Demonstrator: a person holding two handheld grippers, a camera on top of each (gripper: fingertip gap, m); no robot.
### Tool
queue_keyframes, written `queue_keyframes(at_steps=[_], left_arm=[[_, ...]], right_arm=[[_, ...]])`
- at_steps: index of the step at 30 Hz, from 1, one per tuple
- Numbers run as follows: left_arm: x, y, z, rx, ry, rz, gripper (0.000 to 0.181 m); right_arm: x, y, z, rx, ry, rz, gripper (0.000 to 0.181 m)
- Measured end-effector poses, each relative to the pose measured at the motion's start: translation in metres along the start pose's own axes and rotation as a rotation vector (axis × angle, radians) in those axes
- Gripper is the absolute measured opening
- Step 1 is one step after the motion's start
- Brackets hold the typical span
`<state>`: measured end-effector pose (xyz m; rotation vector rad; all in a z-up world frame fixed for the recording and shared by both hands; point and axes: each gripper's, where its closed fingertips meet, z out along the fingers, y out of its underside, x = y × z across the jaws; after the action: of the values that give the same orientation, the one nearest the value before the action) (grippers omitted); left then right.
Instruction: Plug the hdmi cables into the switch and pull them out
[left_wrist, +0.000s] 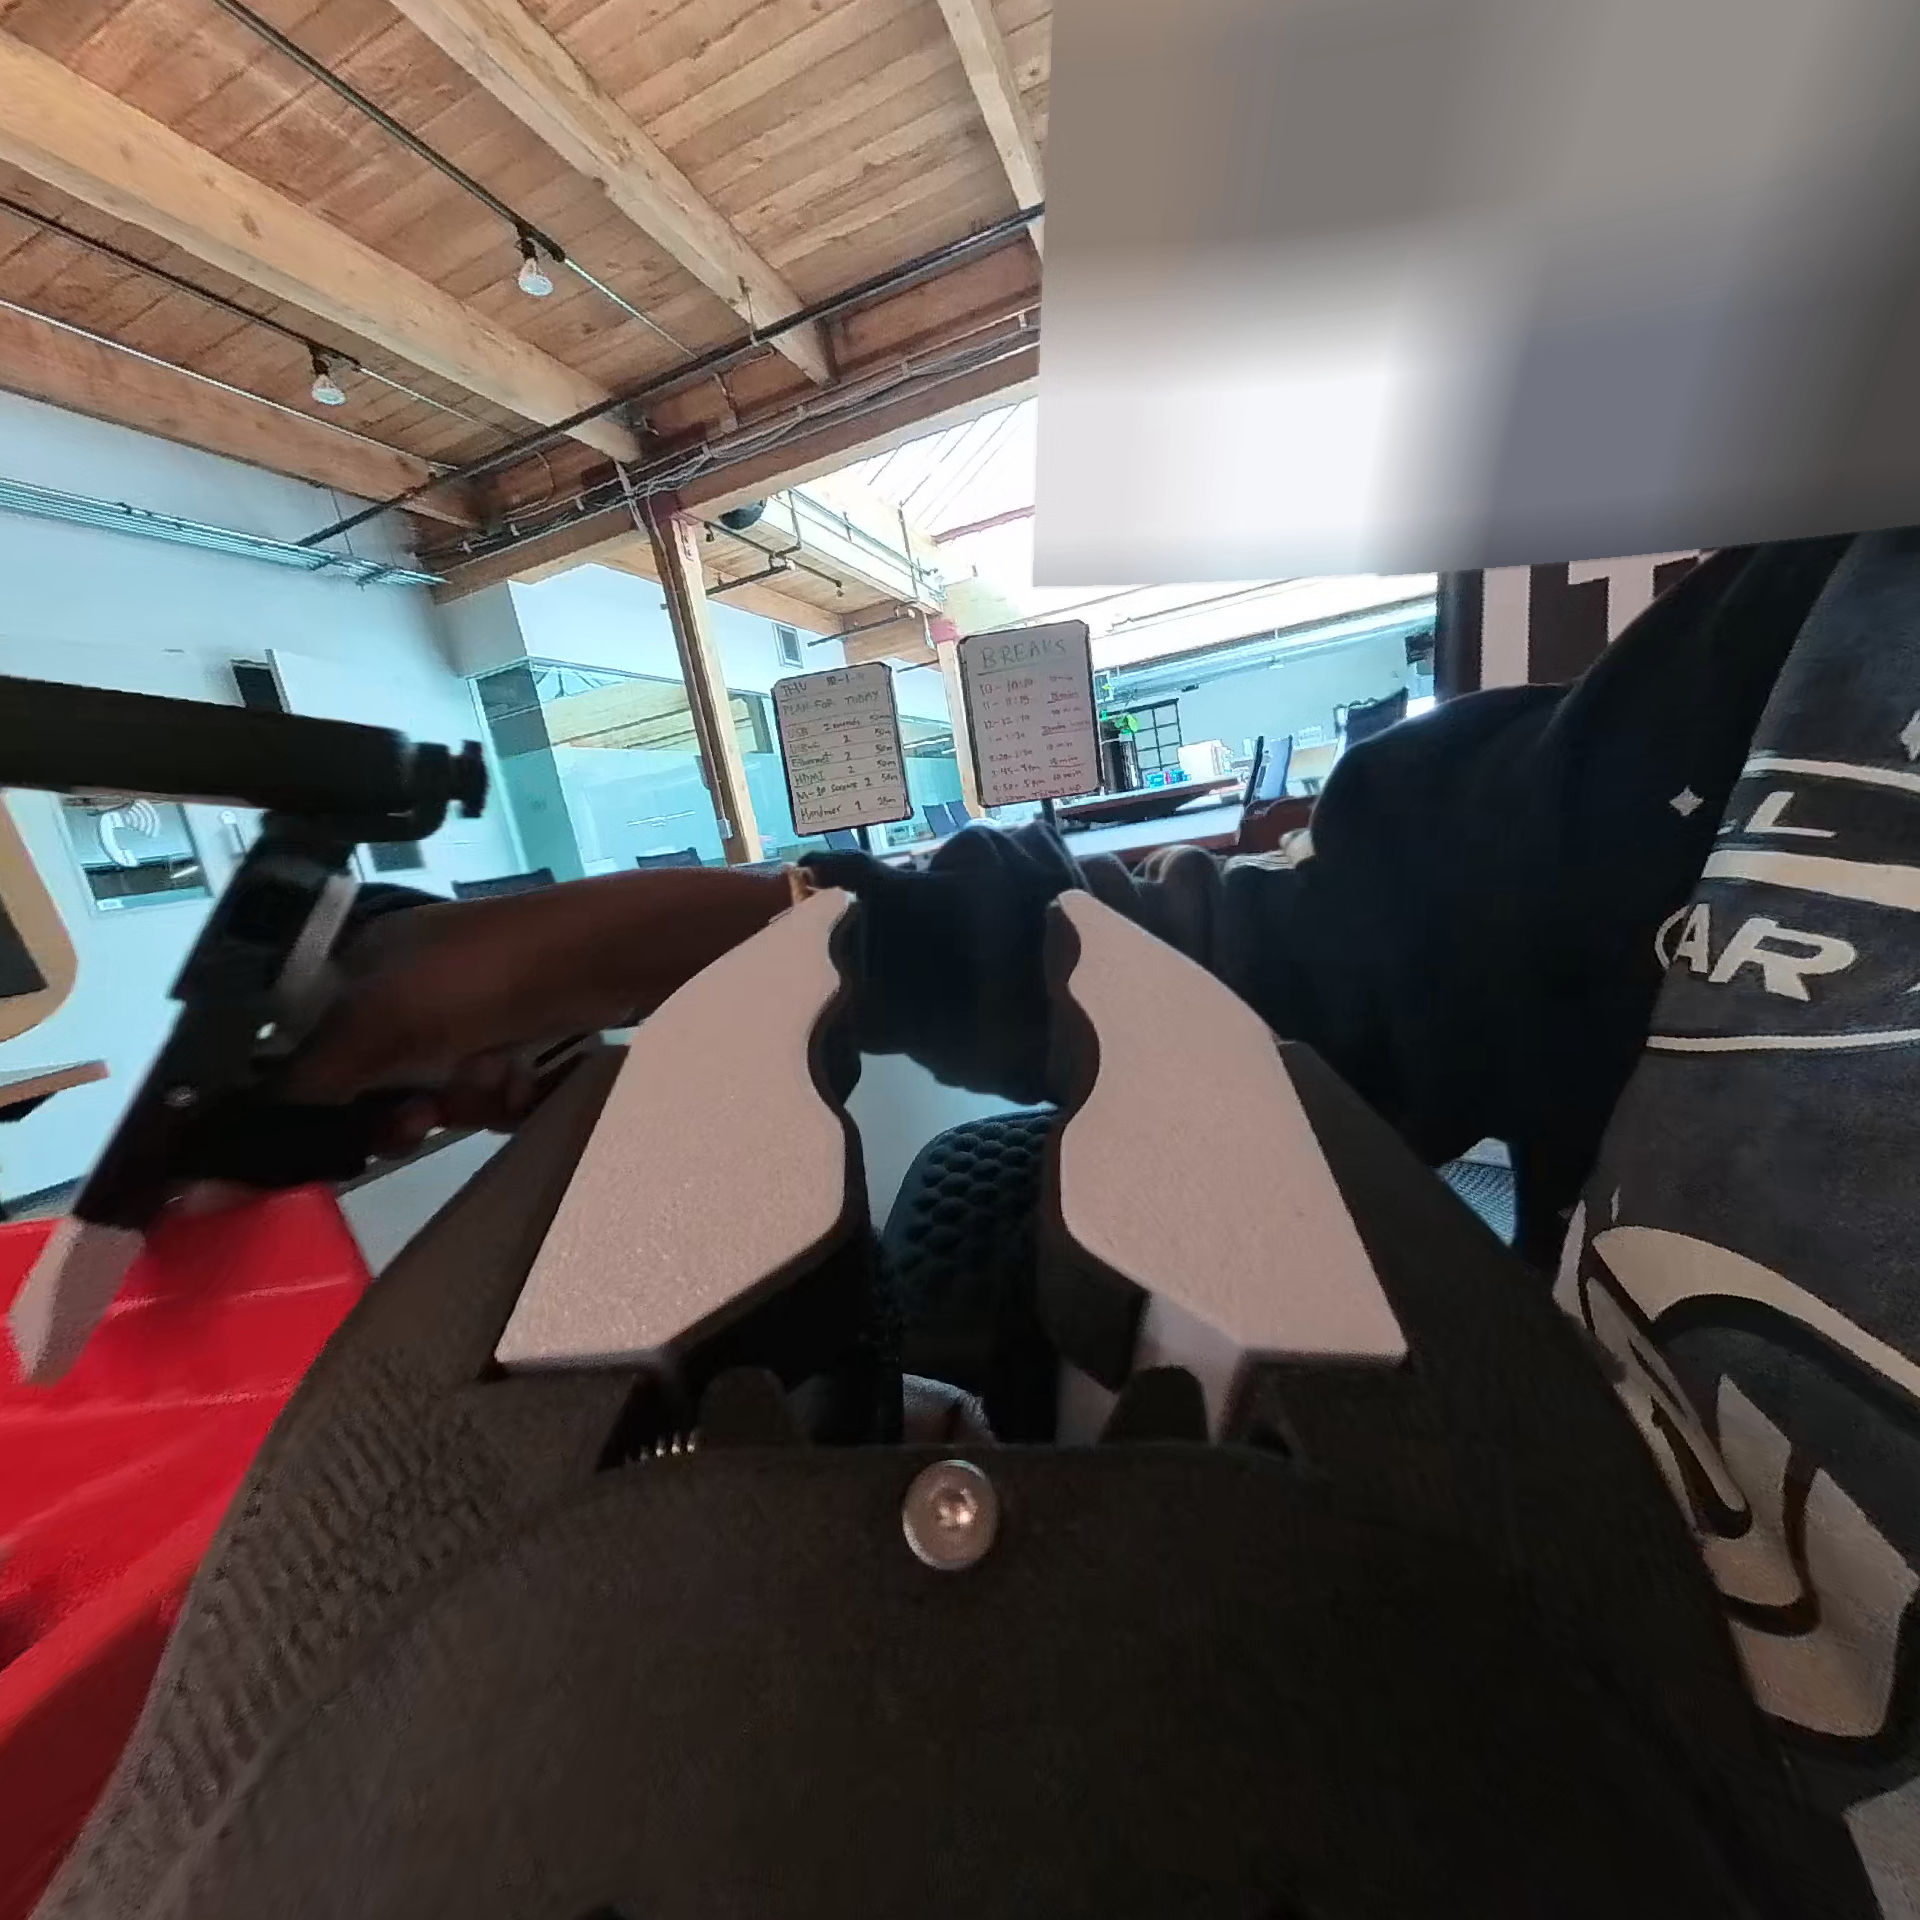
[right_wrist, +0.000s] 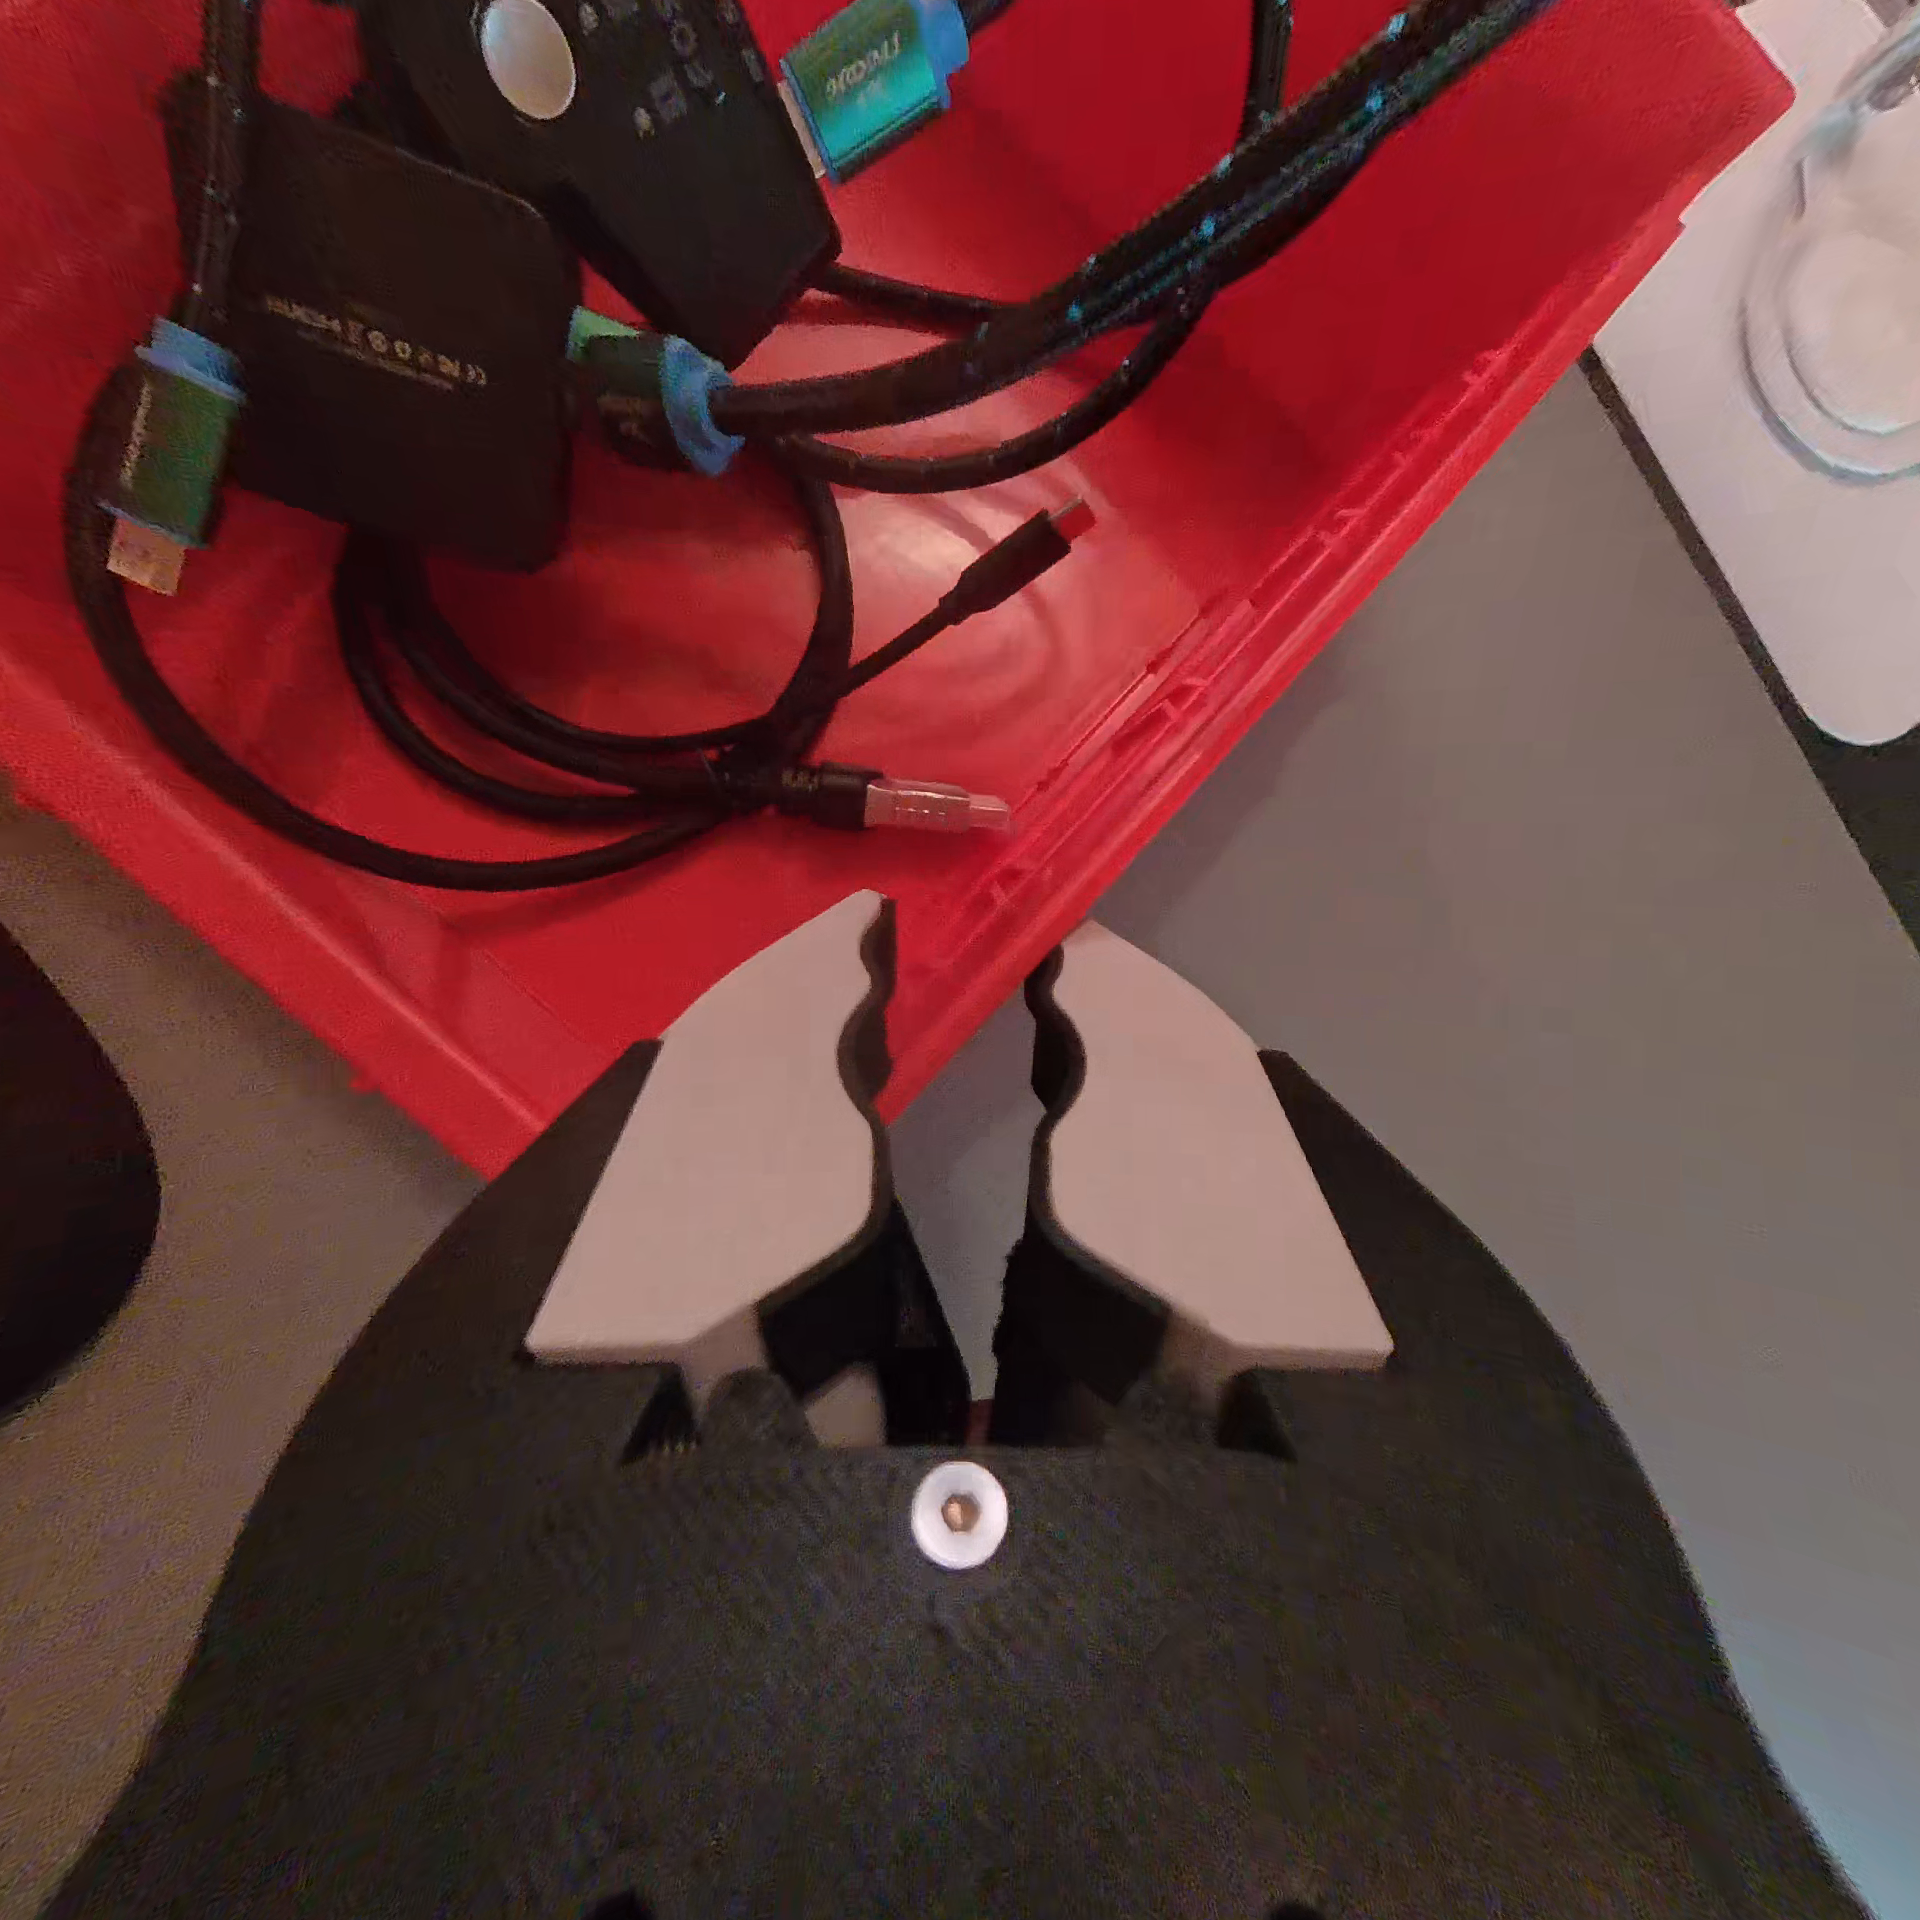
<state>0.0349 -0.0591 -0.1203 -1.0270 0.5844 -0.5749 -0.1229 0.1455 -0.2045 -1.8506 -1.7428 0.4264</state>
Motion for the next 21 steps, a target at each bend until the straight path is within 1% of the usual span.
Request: queue_keyframes(at_steps=[5,8,11,15,19,21], left_arm=[[-0.001,-0.003,-0.002,0.022,-0.005,-0.002,0.032],[0.003,-0.003,-0.001,0.006,0.005,0.030,0.032],[0.007,-0.003,-0.002,-0.022,0.011,0.062,0.032],[0.001,-0.008,-0.008,-0.068,-0.030,0.032,0.033],[-0.010,-0.020,-0.017,-0.086,-0.073,0.013,0.033],[-0.016,-0.029,-0.024,-0.113,-0.086,0.021,0.038]], right_arm=[[-0.019,-0.025,0.015,-0.030,0.006,-0.055,0.024],[-0.026,-0.040,0.024,-0.031,0.013,-0.079,0.024],[-0.035,-0.055,0.034,-0.023,-0.012,-0.090,0.024],[-0.043,-0.075,0.048,0.020,-0.057,-0.075,0.024],[-0.051,-0.094,0.059,0.078,-0.128,-0.031,0.024],[-0.053,-0.100,0.062,0.126,-0.154,-0.023,0.027]])
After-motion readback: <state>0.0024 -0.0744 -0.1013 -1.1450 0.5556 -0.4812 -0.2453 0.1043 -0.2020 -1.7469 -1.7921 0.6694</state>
